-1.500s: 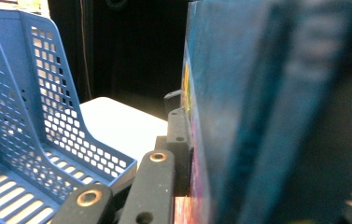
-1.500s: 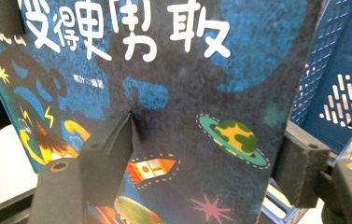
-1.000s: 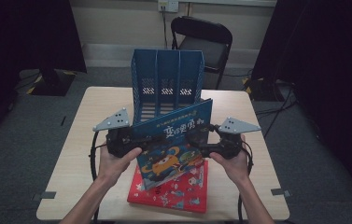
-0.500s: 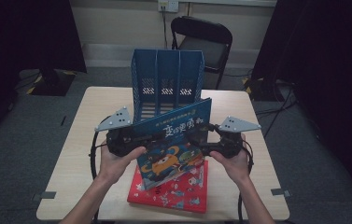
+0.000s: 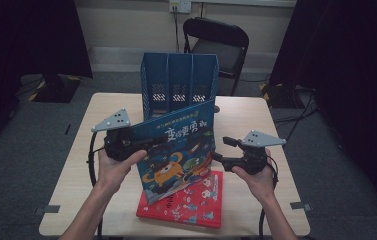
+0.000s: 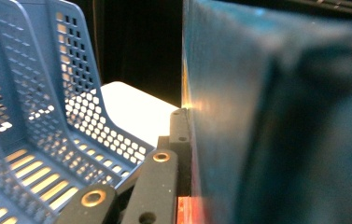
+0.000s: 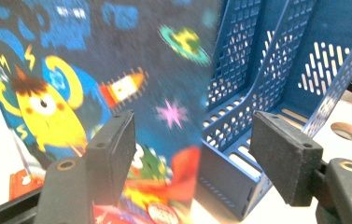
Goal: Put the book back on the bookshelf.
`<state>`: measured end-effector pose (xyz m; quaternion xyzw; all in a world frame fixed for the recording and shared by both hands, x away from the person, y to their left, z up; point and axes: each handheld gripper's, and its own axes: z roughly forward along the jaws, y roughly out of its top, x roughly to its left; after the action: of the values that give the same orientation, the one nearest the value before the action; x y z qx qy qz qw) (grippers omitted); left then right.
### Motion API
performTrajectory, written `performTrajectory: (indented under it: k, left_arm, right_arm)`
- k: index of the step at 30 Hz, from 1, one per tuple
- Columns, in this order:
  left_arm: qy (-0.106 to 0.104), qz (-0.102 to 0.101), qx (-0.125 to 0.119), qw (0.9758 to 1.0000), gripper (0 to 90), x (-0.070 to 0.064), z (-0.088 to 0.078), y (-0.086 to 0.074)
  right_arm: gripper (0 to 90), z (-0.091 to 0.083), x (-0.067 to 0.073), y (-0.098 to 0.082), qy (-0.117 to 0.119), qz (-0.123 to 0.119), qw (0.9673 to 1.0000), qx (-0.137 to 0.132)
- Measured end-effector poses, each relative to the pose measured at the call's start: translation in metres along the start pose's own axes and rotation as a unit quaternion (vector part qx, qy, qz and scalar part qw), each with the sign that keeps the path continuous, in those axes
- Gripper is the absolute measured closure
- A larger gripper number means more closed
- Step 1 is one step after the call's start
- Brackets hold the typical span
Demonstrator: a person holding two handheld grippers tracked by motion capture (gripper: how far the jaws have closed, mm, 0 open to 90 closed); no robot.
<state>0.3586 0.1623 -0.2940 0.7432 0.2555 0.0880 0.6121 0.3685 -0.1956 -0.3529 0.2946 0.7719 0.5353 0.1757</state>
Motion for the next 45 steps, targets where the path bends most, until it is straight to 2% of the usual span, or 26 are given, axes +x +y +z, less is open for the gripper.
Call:
performTrajectory:
  k: [8, 21, 27, 36, 40, 45]
  left_arm:
    - [0.009, -0.008, -0.002, 0.9999, 83.5, 0.007, -0.012, 0.001]
    - [0.037, 0.001, 0.005, 0.9993, 83.5, 0.009, -0.030, 0.011]
    - [0.043, -0.004, 0.000, 0.9991, 83.5, 0.011, -0.035, 0.015]
    - [0.054, 0.000, -0.011, 0.9985, 83.5, 0.013, -0.046, 0.022]
    - [0.065, -0.001, -0.019, 0.9977, 83.5, 0.014, -0.053, 0.025]
    - [0.067, -0.005, -0.025, 0.9974, 83.5, 0.015, -0.058, 0.027]
  right_arm:
    - [30.7, 0.001, -0.002, -0.002, -0.002, 0.001, 1.0000, 0.005]
    - [30.2, 0.002, -0.004, -0.004, -0.005, 0.002, 0.9999, 0.008]
    - [30.0, 0.003, -0.006, -0.004, -0.004, 0.003, 0.9999, 0.009]
    - [29.8, 0.003, -0.005, -0.004, -0.004, 0.002, 0.9999, 0.010]
    - [29.8, 0.002, -0.006, -0.005, -0.004, 0.002, 0.9999, 0.009]
    - [29.7, 0.003, -0.005, -0.005, -0.005, 0.002, 0.9999, 0.011]
